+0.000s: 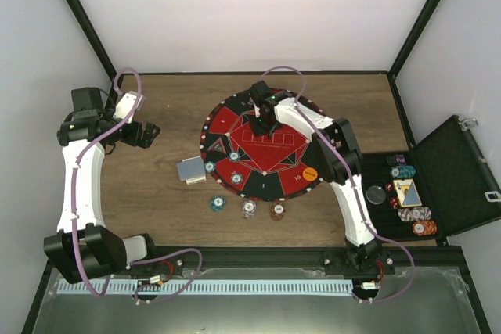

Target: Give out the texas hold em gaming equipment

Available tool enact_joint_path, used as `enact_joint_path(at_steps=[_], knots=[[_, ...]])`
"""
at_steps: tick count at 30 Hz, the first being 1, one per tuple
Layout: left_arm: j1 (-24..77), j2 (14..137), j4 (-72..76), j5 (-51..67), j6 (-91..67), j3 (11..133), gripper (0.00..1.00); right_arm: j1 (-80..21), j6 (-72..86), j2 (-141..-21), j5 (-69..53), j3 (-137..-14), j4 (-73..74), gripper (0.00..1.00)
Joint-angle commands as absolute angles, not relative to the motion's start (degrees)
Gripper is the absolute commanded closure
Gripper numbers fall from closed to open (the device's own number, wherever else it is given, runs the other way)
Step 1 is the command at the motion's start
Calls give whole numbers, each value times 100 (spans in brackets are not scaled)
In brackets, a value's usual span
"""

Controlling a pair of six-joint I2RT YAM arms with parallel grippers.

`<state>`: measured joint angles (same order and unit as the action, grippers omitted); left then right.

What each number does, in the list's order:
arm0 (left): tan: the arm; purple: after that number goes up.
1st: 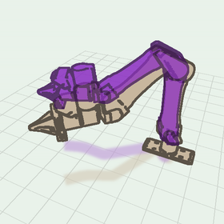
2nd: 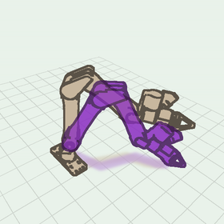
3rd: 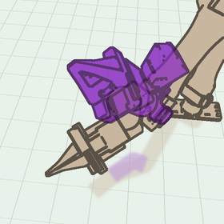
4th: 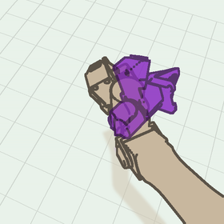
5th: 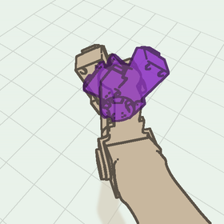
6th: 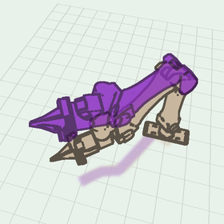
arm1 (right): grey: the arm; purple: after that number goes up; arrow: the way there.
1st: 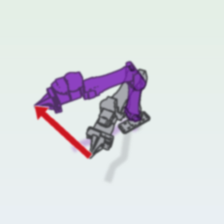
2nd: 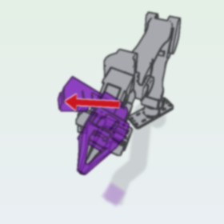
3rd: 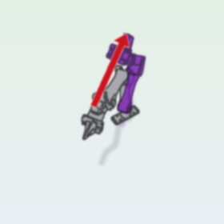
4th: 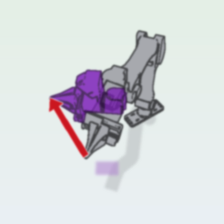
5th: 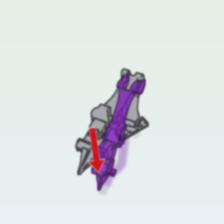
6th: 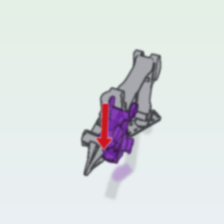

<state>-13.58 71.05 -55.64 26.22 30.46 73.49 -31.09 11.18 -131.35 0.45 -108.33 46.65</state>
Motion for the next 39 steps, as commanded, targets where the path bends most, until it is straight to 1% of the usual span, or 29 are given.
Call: enact_joint_path(at_steps=[1, 4, 5, 6, 7, 8, 10, 12, 14, 16, 21, 28, 39], knots=[[-1402, 7083, -5553, 2744, 3106, 7405, 0, -3076, 1031, -12727, 188, -10973, 4510, 96], [-1401, 7046, -5598, 2741, 3122, 7401, 0, -3178, 1069, -12579, 84, -10922, 4592, 96], [-1398, 7030, -5605, 2744, 3128, 7398, 0, -3270, 1068, -12461, 84, -10822, 4561, 92], [-1399, 7029, -5607, 2745, 3128, 7408, 0, -3401, 1050, -12334, 115, -10712, 4526, 82], [-1399, 7023, -5607, 2742, 3129, 7416, 0, -3557, 1050, -12211, 186, -10583, 4515, 68], [-1402, 7030, -5607, 2750, 3127, 7430, 0, -3725, 1046, -12069, 254, -10428, 4492, 57], [-1398, 7043, -5620, 2763, 3114, 7464, 0, -4092, 1078, -11775, 374, -10056, 4369, 40], [-1402, 7047, -5624, 2789, 3099, 7486, 0, -4427, 1157, -11480, 398, -9682, 4229, 29], [-1404, 7034, -5638, 2803, 3089, 7505, 0, -4713, 1268, -11362, 351, -9428, 4186, 24], [-1399, 7032, -5663, 2808, 3085, 7521, 0, -4929, 1350, -11324, 343, -9221, 4146, 22], [-1395, 6998, -5708, 2754, 3131, 7523, 0, -5298, 1456, -11406, 197, -8867, 4044, 22], [-1402, 6982, -5721, 2760, 3120, 7540, 0, -5391, 1439, -11635, 218, -8614, 3930, 23], [-1401, 6996, -5682, 2733, 3107, 7523, 0, -5491, 1433, -11869, 186, -8486, 3903, 39]])
